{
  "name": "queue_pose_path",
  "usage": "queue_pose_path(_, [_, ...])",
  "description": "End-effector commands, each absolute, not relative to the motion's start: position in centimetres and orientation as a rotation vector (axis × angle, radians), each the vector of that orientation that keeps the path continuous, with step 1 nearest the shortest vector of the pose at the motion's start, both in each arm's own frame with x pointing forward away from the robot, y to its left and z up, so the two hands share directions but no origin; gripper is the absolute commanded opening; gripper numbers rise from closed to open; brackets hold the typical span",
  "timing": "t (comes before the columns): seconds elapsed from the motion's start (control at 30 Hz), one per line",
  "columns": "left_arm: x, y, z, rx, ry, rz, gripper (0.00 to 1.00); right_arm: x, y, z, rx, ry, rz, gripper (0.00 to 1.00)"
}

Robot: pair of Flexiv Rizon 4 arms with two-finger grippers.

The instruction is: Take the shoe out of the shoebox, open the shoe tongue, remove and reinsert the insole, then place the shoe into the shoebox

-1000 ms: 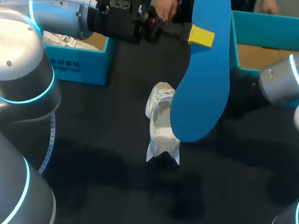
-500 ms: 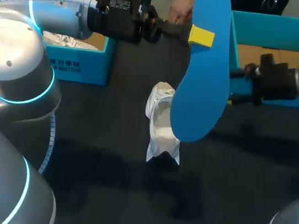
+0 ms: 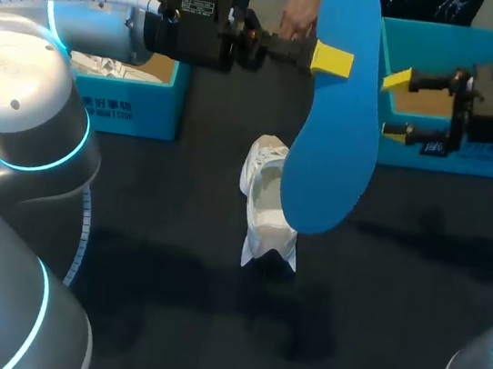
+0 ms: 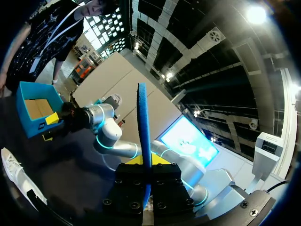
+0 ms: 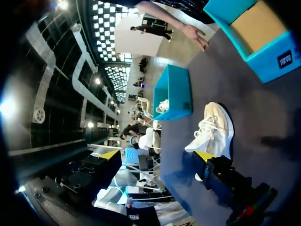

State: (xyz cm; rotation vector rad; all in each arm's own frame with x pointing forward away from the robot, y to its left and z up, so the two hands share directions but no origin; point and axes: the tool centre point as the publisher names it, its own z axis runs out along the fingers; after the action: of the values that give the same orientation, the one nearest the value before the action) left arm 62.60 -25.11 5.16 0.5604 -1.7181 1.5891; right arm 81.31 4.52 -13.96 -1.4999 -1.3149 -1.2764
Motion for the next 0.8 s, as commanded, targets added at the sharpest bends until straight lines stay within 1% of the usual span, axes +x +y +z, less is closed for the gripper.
queue_pose_path(0.03, [62.6,-25.2,5.1,0.56,-1.717,1.59,0.0,80.6,4.0,-11.9,-1.475,-1.308,-1.285,1.0])
queue_pose_path(0.27, [62.6,-25.2,5.1,0.56,-1.717,1.59,0.0,80.2,4.4,-10.1,-1.434,-1.263,-1.291,1.0])
queue_pose_path(0.8, [62.6,-25.2,5.1,0.56,-1.717,1.59,0.0,80.2,4.9,-10.0,-1.434,-1.256,-1.327,1.0])
